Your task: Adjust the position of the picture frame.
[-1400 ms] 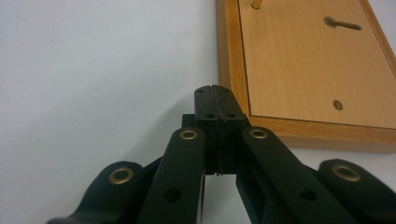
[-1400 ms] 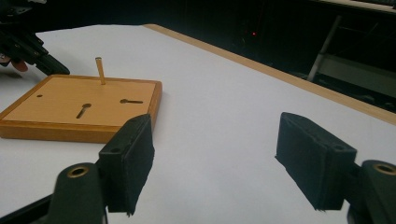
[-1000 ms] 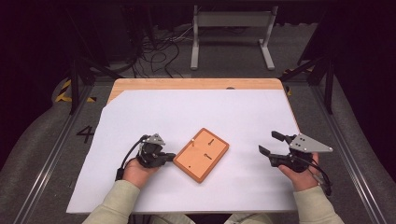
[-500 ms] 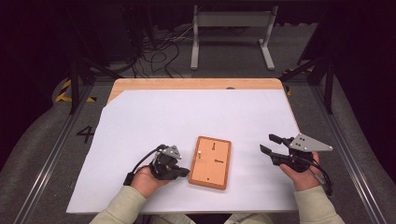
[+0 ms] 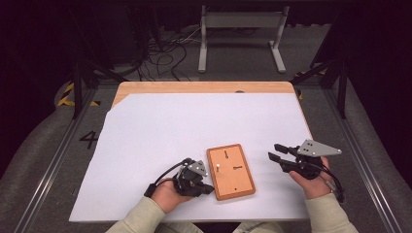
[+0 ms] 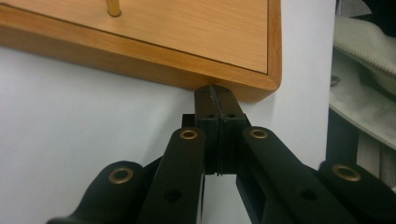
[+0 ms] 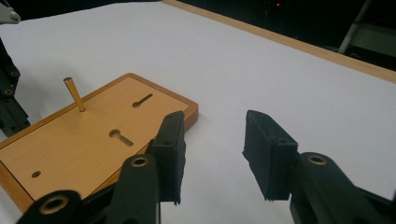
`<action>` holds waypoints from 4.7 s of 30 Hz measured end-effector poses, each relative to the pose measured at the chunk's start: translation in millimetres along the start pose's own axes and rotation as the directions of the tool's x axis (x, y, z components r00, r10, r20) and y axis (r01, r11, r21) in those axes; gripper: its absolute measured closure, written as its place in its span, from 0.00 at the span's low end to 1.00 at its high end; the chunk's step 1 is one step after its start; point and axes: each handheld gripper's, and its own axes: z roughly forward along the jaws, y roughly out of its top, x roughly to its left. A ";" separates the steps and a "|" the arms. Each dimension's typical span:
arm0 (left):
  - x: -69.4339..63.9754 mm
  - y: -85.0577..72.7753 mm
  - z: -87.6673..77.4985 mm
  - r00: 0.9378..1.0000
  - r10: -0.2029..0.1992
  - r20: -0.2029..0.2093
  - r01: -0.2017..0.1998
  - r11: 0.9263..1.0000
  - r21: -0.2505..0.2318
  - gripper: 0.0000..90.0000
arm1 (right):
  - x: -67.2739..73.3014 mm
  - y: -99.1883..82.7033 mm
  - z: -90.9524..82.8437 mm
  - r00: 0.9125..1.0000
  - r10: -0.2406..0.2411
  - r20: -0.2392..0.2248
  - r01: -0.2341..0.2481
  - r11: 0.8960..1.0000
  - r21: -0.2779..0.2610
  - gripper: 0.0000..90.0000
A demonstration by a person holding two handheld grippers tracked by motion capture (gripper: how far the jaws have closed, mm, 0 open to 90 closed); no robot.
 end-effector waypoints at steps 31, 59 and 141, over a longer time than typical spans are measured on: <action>29.3 -40.3 -85.0 0.918 -0.190 -0.348 0.004 0.882 -0.472 0.55 | 2.5 30.1 89.7 0.999 0.044 -0.002 -0.041 0.949 0.312 1.00; 37.8 -47.3 -84.0 0.903 -0.214 -0.373 0.002 0.870 -0.492 0.42 | 4.0 33.6 138.0 0.999 0.041 -0.026 -0.027 0.913 0.407 1.00; 45.5 -58.0 -88.6 0.905 -0.253 -0.341 0.059 0.870 -0.489 0.39 | 156.4 18.9 96.8 0.878 -0.078 -0.472 0.291 0.871 0.396 1.00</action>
